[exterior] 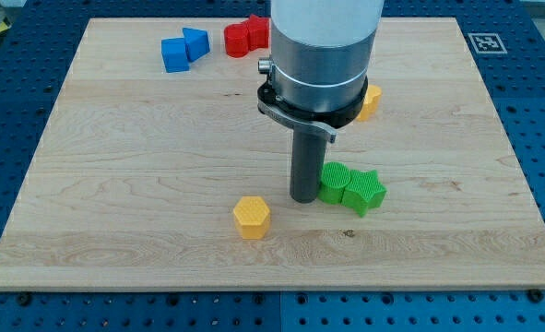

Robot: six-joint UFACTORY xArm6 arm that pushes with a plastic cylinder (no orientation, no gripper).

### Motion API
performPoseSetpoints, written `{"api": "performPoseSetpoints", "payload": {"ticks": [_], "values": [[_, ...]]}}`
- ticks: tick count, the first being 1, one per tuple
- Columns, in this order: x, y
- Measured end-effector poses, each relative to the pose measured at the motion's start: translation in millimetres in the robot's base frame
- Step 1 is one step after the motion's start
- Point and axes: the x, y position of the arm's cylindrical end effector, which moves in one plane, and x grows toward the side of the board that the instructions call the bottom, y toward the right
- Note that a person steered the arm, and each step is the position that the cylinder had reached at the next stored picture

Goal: Push the yellow hexagon to the center

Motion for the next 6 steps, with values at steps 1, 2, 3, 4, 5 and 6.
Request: {"api": "performPoseSetpoints", "payload": {"ticks": [1, 2, 3, 4, 5, 6], "values": [[3, -81], [7, -172], [47, -200], [47, -145], [31, -105], [48, -109]]}}
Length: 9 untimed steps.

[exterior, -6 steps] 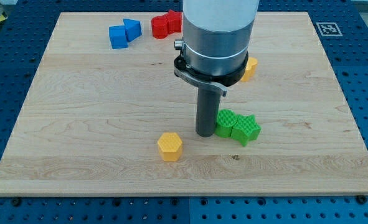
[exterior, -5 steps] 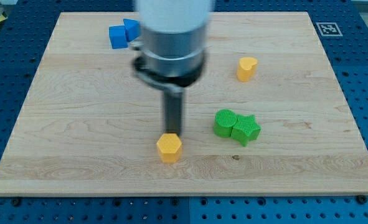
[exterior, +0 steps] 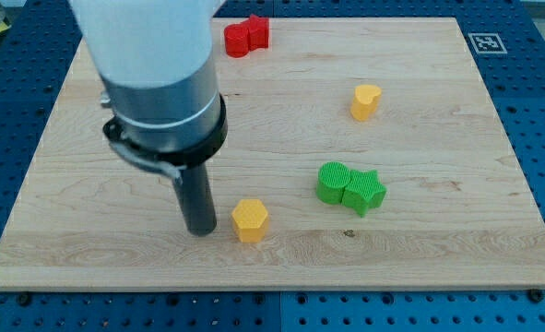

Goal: Push the yellow hexagon to the center

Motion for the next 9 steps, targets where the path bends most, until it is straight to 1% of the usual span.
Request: {"api": "performPoseSetpoints", "payload": {"ticks": [1, 2, 4, 6, 8, 9], "values": [[32, 24], [33, 59], [33, 10], [31, 27], [14, 34], [14, 49]]}}
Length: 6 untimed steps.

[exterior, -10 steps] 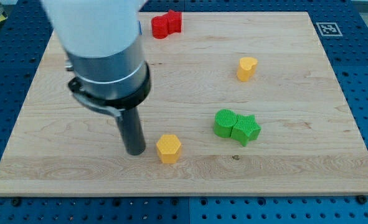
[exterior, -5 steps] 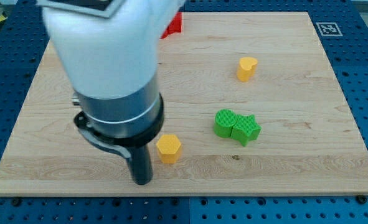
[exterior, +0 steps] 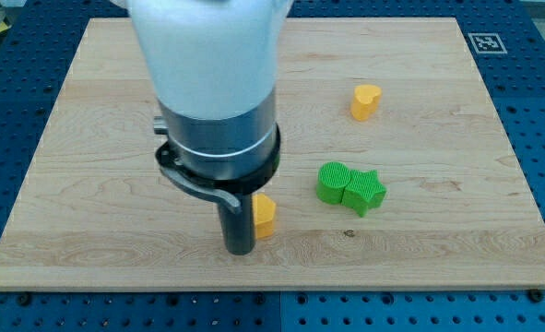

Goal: Push the yellow hexagon to the center

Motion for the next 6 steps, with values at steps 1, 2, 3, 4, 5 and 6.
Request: {"api": "performPoseSetpoints", "payload": {"ticks": [1, 2, 3, 4, 5, 6], "values": [[0, 15], [-3, 20], [-22, 21], [-54, 21], [-93, 21], [-124, 8]]}}
